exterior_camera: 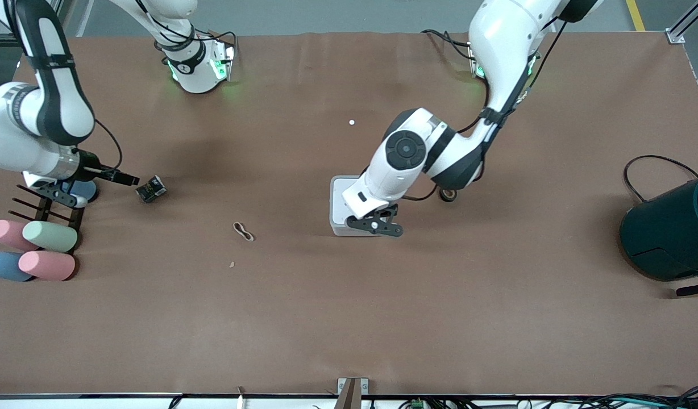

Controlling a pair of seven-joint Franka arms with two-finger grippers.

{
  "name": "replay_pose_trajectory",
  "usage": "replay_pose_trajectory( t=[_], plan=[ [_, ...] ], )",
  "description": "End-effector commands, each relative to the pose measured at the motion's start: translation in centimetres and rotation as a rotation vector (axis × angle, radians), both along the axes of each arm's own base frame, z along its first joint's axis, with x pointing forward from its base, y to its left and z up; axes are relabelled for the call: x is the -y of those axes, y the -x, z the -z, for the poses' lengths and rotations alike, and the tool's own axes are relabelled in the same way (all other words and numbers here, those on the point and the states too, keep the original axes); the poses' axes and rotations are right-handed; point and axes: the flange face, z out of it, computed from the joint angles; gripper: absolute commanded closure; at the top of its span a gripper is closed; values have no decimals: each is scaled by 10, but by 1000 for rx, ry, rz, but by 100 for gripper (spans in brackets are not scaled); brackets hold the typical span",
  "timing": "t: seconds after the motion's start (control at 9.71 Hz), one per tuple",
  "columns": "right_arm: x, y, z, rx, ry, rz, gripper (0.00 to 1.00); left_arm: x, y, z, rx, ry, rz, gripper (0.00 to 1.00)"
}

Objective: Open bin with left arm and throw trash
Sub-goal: 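Flip the bin lid open with the left gripper while the right gripper grasps the packet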

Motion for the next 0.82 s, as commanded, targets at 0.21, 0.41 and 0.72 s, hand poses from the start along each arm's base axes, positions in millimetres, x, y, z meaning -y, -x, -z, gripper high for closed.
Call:
replay_pose_trajectory(
  t=[0.21,0.41,0.72],
  plan=[
    [9,19,47,69,31,82,8,5,-4,28,11,-4,-46,100],
    [-7,10,77,91,56,107,7,-42,-6,-66,-60,-120,-42,100],
    [-21,4,99,99,73,137,7,-128,-39,-54,-94,-232,-7,97]
  ],
)
